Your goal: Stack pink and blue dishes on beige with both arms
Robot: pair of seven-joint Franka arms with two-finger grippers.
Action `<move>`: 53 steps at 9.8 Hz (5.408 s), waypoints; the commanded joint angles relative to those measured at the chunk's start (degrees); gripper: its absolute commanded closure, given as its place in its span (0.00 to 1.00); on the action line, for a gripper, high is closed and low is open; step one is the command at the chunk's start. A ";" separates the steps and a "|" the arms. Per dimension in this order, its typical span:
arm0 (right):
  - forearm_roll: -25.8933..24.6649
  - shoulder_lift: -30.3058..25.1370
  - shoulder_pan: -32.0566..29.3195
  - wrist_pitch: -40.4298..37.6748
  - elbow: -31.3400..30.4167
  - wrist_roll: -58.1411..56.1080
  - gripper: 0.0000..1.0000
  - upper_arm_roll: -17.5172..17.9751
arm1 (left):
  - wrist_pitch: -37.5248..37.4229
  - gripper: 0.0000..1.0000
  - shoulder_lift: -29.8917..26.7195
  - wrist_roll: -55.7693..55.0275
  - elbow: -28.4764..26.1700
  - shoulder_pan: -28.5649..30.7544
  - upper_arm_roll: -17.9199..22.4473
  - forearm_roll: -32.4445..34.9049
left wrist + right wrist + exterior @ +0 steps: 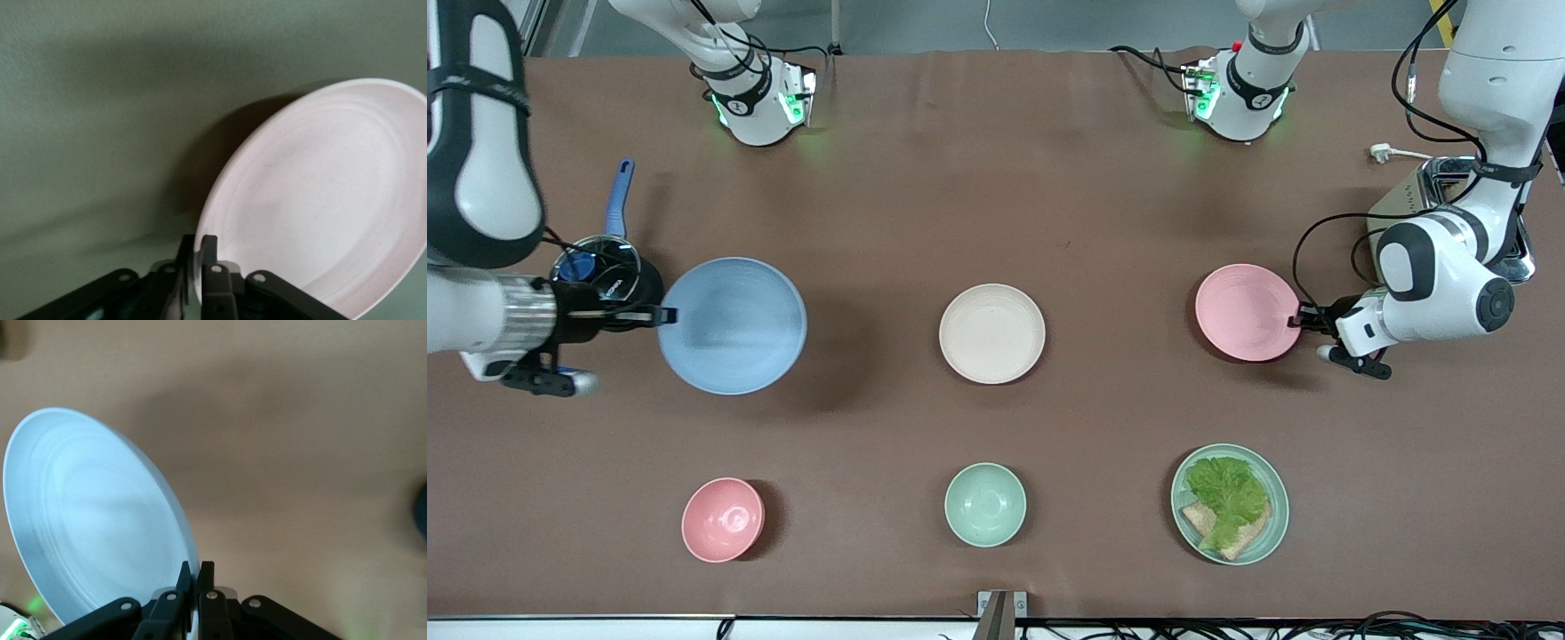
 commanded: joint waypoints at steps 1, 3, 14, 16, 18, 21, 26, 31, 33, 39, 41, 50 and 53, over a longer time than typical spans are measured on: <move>0.62 -0.90 -0.55 -0.28 0.10 4.67 0.99 4.44 | -2.04 1.00 -1.64 2.38 0.89 0.33 -0.10 -0.64; 0.71 -0.90 -0.29 0.25 -0.08 4.86 0.99 5.95 | -13.78 1.00 -3.40 2.21 7.72 0.33 -0.10 -0.64; 3.17 -1.34 4.54 6.56 -4.11 8.90 0.99 6.92 | -8.43 0.99 -0.26 -32.01 12.59 -18.09 -12.85 -5.39; 3.17 -2.56 6.47 10.51 -7.71 10.30 0.98 6.92 | -0.87 0.99 2.99 -41.08 12.59 -24.08 -12.85 -5.30; 3.17 -2.83 6.57 14.64 -10.35 14.15 0.98 10.16 | 7.91 0.99 6.41 -48.47 12.85 -29.61 -12.59 -5.21; 3.08 -3.62 6.75 21.50 -15.80 15.49 0.98 12.89 | 14.63 0.98 11.95 -55.16 16.43 -33.76 -12.41 -4.07; 3.08 -3.71 6.92 30.54 -22.74 17.33 0.98 16.40 | 14.46 0.54 13.73 -57.47 19.62 -35.53 -9.70 -2.59; 3.08 -1.53 9.11 50.93 -30.83 24.72 0.97 24.31 | 0.79 0.00 -1.61 -58.44 19.36 -28.61 -9.77 12.09; 2.99 1.37 12.09 58.84 -32.51 26.39 0.97 24.50 | -5.90 0.00 -7.78 -56.53 19.80 -24.30 -10.03 15.25; 2.47 5.25 13.34 65.47 -34.36 26.48 0.95 24.32 | -22.24 0.00 -22.54 -51.51 22.88 -21.38 -8.73 13.78; 2.38 6.66 13.08 66.26 -34.27 26.48 0.70 24.23 | -26.66 0.00 -27.20 -48.18 22.79 -22.43 -4.26 9.92; -14.83 -15.55 2.62 28.97 -24.29 25.78 0.00 16.11 | -34.58 0.00 -35.49 -39.98 19.71 -19.46 -0.36 9.29; -15.11 -17.86 2.88 10.75 -11.09 20.70 0.00 3.79 | -40.79 0.00 -28.66 -38.93 30.04 -19.36 0.16 9.47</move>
